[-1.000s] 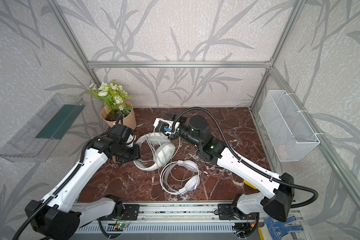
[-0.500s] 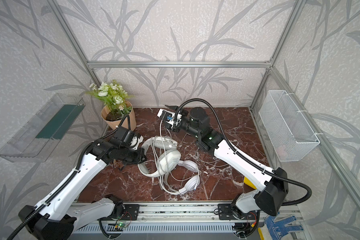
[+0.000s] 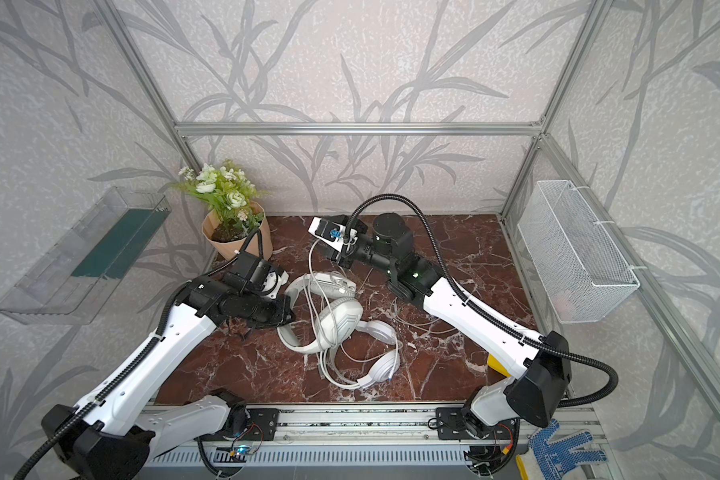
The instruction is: Wrap the headphones
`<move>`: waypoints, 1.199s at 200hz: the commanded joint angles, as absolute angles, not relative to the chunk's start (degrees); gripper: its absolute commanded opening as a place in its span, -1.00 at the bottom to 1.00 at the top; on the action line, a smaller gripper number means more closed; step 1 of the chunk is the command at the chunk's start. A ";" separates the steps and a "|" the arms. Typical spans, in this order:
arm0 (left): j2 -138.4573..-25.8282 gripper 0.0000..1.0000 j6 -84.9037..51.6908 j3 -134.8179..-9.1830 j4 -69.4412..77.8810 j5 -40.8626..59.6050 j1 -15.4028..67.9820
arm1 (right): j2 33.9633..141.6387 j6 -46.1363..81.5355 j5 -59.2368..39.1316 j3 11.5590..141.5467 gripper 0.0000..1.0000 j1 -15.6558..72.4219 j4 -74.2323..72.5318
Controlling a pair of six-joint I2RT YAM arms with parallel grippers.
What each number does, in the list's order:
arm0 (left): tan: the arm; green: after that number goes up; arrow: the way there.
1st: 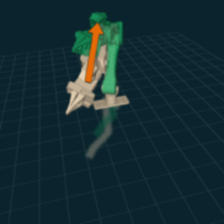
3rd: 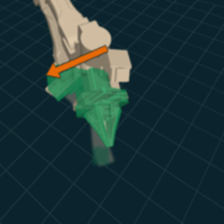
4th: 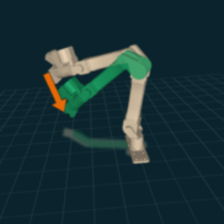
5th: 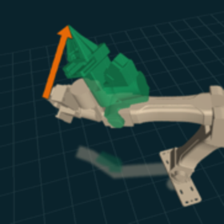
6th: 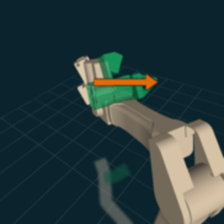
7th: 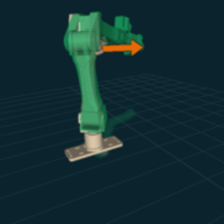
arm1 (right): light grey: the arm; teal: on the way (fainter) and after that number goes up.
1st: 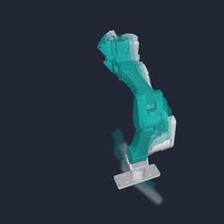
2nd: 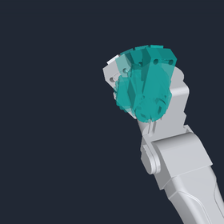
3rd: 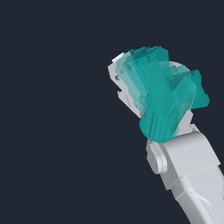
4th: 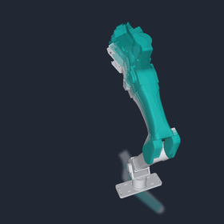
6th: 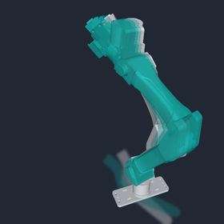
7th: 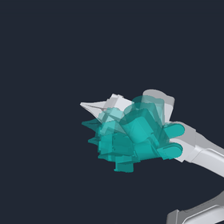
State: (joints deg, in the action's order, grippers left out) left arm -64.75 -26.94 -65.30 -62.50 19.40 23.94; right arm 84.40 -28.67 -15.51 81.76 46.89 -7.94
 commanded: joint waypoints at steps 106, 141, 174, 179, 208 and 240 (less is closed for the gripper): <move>-64.48 -1.00 -27.51 -66.71 -61.49 20.14 25.73 | 98.26 -30.32 -5.24 101.02 -0.50 51.85 4.00; -64.00 -1.00 -27.94 -67.61 -62.13 19.75 26.36 | 104.41 -32.25 -0.54 106.77 -0.66 51.68 9.44; -62.37 -1.00 -28.87 -69.46 -64.27 19.02 28.14 | 109.82 -32.61 1.99 111.68 -0.89 50.88 14.77; -62.04 -1.00 -28.98 -69.70 -64.62 18.75 28.34 | 110.26 -32.12 1.56 112.08 -0.91 50.49 15.10; -60.17 -1.00 -29.15 -70.63 -66.96 17.77 28.99 | 113.21 -27.57 -2.09 115.58 -1.00 47.85 18.01; -58.65 -1.00 -29.33 -70.75 -68.38 16.82 29.21 | 115.67 -25.41 -2.90 117.88 -1.00 46.59 20.72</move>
State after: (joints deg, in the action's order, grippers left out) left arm -60.64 -28.56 -68.31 -67.31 16.43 28.99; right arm 115.59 -28.40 -1.63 115.74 47.44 18.26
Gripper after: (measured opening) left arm 0.101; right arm 0.050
